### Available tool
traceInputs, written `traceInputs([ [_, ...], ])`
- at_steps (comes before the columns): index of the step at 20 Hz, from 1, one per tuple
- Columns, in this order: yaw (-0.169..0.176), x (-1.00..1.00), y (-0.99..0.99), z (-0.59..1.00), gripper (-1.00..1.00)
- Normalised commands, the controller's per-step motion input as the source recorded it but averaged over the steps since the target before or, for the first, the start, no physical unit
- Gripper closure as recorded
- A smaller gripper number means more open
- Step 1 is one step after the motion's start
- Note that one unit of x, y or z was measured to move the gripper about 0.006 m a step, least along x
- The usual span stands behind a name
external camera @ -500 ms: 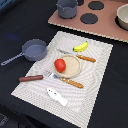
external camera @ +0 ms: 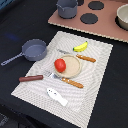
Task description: Interact with the objects in diverse but meaningful ways.
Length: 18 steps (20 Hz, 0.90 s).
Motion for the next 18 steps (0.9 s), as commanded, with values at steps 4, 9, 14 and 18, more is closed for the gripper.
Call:
traceInputs([
  [4, -0.026, 0.35, 0.03, -0.08, -1.0],
  [9, -0.018, 0.5, 0.01, -0.03, -1.0],
  [14, -0.047, 0.76, 0.0, -0.03, -1.0],
  [18, -0.064, 0.9, 0.0, -0.06, -1.0],
])
